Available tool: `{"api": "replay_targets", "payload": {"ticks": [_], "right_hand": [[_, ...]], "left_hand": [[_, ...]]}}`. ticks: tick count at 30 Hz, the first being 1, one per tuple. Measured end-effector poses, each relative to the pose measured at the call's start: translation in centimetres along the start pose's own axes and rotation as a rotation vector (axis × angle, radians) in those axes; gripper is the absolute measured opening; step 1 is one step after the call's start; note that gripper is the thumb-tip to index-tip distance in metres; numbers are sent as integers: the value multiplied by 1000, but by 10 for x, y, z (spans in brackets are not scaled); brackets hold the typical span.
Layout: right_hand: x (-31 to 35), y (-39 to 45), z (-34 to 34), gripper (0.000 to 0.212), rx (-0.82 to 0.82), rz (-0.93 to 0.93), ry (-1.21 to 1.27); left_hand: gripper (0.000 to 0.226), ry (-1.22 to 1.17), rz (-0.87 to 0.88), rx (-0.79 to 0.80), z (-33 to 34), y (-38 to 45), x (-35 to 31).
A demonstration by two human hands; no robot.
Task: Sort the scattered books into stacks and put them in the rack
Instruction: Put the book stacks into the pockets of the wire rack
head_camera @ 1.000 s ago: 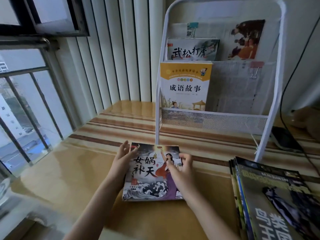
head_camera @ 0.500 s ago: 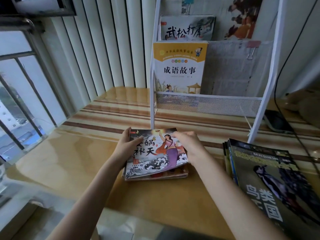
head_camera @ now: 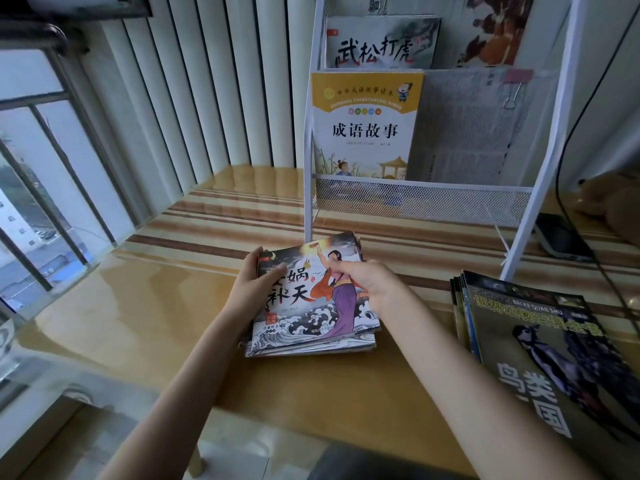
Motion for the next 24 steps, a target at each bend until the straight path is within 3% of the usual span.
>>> {"api": "replay_targets", "payload": {"ticks": [3, 6, 9, 12, 15, 17, 20, 24], "right_hand": [[7, -7, -4, 19, -11, -205, 129], [31, -23, -15, 17, 97, -486, 183], [48, -26, -32, 21, 97, -616, 159], [48, -27, -46, 20, 12, -631, 184], [45, -29, -53, 47, -146, -597, 200], [47, -31, -48, 44, -218, -582, 235], [47, -33, -40, 30, -332, -570, 284], [38, -34, -38, 41, -364, -608, 295]], "left_hand": [[54, -169, 47, 11, -4, -9, -18], [50, -118, 228, 24, -7, -17, -57], [39, -128, 324, -17, -1, -20, -82], [44, -165, 316, 11, 16, -24, -82], [54, -271, 258, 9, 29, -23, -80], [65, -319, 217, -27, 33, -23, -82], [42, -337, 196, -69, 35, -25, -85], [37, -265, 200, -58, 32, -30, -83]]}}
Point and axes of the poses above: each hand's wrist, its own y-axis towards the middle knuckle, its own z-axis out of the palm, x = y × z, the point moved 3 cm from there along y, towards the middle knuckle, and after that the axes turned 4 degrees about y, right-handed, at the moved point
